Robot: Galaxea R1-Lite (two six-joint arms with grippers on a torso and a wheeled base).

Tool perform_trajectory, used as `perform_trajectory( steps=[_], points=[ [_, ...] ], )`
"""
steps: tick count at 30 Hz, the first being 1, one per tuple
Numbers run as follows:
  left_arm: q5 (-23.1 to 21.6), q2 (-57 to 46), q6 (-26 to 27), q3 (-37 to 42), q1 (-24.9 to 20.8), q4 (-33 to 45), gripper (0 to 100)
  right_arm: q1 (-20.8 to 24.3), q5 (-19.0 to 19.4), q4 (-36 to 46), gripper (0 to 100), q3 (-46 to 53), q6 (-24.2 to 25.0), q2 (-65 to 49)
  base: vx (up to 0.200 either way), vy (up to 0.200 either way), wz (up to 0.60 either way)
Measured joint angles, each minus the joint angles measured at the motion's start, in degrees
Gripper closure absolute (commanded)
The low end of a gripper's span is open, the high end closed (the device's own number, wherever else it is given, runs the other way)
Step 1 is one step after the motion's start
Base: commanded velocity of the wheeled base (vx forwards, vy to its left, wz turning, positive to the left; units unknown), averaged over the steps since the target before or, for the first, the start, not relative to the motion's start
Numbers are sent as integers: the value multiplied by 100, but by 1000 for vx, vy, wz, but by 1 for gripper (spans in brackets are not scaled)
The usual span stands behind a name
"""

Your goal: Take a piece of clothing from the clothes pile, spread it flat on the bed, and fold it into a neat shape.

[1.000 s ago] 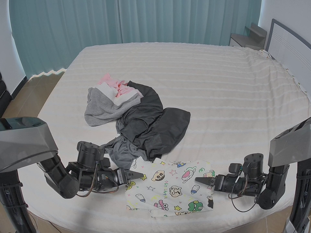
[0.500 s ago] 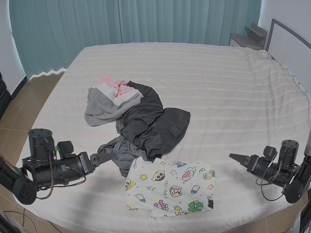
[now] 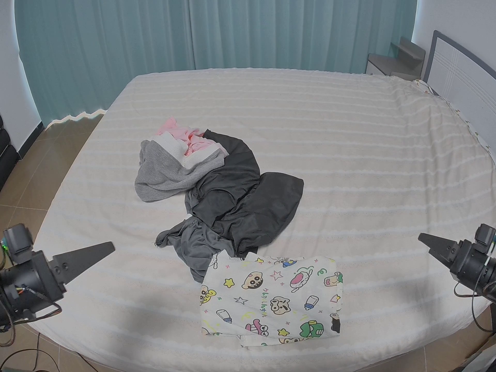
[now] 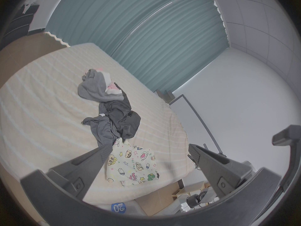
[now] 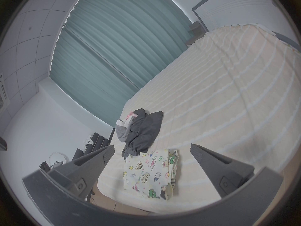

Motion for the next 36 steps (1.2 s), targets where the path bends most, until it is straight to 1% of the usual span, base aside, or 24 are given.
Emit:
perform_trajectory(
  steps=[1, 2, 3, 5, 11, 14, 16, 17, 21, 24, 26, 28, 29, 30, 32, 33, 36],
  points=[
    [6, -336, 11, -65, 11, 315, 0, -20, 24, 447, 0, -61, -38, -380, 0, 0, 0],
    [11, -521, 20, -100, 13, 490, 0, -27, 37, 713, 0, -98, -60, -595, 0, 0, 0],
    [17, -880, 35, -168, 24, 820, 0, -29, 63, 1243, 0, -177, -126, -1023, 0, 0, 0],
    [22, -1228, 52, -227, 35, 1130, 0, -27, 85, 1731, 0, -257, -207, -1447, 0, 0, 0],
    [41, -2550, 158, -401, 78, 2332, 0, 20, 171, 3710, 0, -561, -530, -3172, 0, 0, 0],
    [68, -3170, 310, -433, 127, 2849, 0, 30, 202, 4520, 0, -677, -722, -4038, 0, 0, 0],
    [126, -3630, 550, -406, 199, 3154, 0, 34, 224, 4971, 0, -718, -957, -4710, 0, 0, 0],
    [154, -3738, 633, -389, 216, 3223, 0, 34, 233, 5070, 0, -723, -1042, -4873, 0, 0, 0],
    [517, -4301, 1352, -201, 334, 3532, 0, 12, 268, 5485, 0, -664, -1730, -5810, 0, 0, 0],
    [945, -4595, 2053, 84, 400, 3622, 0, -66, 257, 5616, 0, -497, -2209, -6395, 0, 0, 0],
    [1385, -4723, 2464, 335, 428, 3612, 0, -105, 137, 5622, 0, -336, -2567, -6651, 0, 0, 0],
    [1924, -4808, 2781, 617, 441, 3499, 0, -134, -62, 5589, 0, -199, -2840, -6802, 0, 0, 0],
    [2158, -4841, 2899, 772, 452, 3384, 0, -143, -244, 5545, 0, -122, -2994, -6868, 0, 0, 0],
    [2410, -4876, 3033, 978, 461, 3193, 0, -156, -508, 5485, 0, -32, -3166, -6927, 0, 0, 0],
    [2659, -4915, 3162, 1237, 488, 2968, 0, -171, -870, 5355, 0, 101, -3383, -6993, 0, 0, 0],
    [2747, -4934, 3209, 1334, 510, 2920, 0, -179, -994, 5281, 0, 165, -3460, -7018, 0, 0, 0],
    [2829, -4975, 3301, 1488, 679, 2851, 0, -190, -1185, 5226, 0, 286, -3569, -7078, 0, 0, 0]
  ],
)
